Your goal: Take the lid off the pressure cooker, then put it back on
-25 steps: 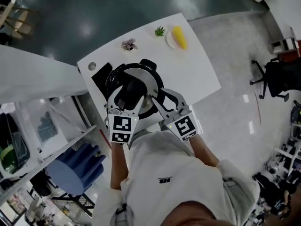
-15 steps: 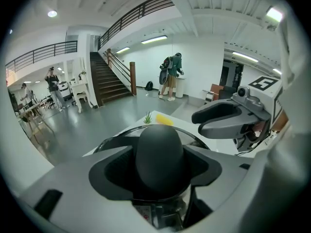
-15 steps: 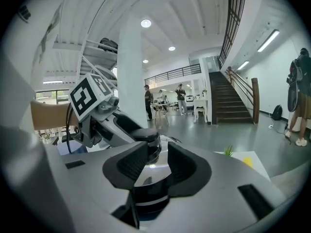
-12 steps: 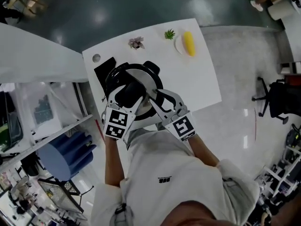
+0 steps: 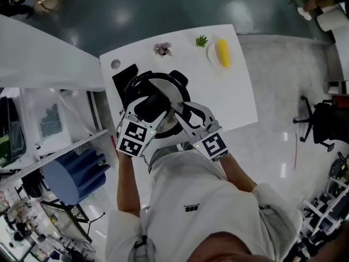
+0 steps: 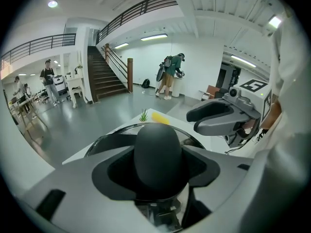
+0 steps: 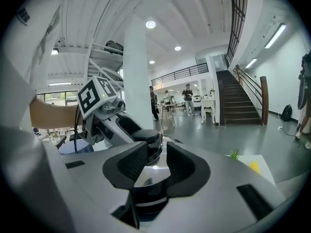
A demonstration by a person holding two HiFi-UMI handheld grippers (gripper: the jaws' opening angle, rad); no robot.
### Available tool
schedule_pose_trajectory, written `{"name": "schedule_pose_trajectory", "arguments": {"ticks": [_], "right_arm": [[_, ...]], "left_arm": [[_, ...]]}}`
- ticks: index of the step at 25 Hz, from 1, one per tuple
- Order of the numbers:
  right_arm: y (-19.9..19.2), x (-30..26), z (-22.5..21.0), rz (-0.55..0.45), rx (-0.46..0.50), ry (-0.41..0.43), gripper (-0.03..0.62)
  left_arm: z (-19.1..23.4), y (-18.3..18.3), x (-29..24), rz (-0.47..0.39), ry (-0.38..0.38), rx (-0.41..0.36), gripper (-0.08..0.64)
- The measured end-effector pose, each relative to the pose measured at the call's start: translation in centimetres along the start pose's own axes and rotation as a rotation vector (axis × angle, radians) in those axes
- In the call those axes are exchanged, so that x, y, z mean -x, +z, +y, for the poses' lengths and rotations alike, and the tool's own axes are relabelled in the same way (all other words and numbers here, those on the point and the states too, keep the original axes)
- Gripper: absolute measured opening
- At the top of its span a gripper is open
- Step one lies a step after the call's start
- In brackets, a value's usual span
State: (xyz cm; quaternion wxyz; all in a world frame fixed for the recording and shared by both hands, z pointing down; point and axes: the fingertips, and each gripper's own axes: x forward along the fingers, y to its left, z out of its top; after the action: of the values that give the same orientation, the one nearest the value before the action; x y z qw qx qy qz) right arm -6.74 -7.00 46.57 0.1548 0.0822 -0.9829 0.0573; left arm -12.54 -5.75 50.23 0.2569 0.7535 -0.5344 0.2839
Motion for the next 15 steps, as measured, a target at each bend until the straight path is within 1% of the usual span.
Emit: {"name": "schedule_pose_trajectory", "arguments": {"ticks": [4,8,15], "right_arm": [[0.16,0.23,-0.03,0.041,-0.046,-0.062,0.115],[-0.04,0.35,-0.6,0.002,-0.013,-0.117,0.115],[-0.29,0.61,-0.58,0.013,-0.03,-0.207,0.115]], "left_arm": [[-0.04,-0.1,0.11,0.007,-0.028,-0.032,0.286],[-0.04,-0.21,-0.01,0.01,-0.071,-0.073,0.287],[-0.36,-0.17,0.04,0.016,-0.143,-0.145,0.287]]}}
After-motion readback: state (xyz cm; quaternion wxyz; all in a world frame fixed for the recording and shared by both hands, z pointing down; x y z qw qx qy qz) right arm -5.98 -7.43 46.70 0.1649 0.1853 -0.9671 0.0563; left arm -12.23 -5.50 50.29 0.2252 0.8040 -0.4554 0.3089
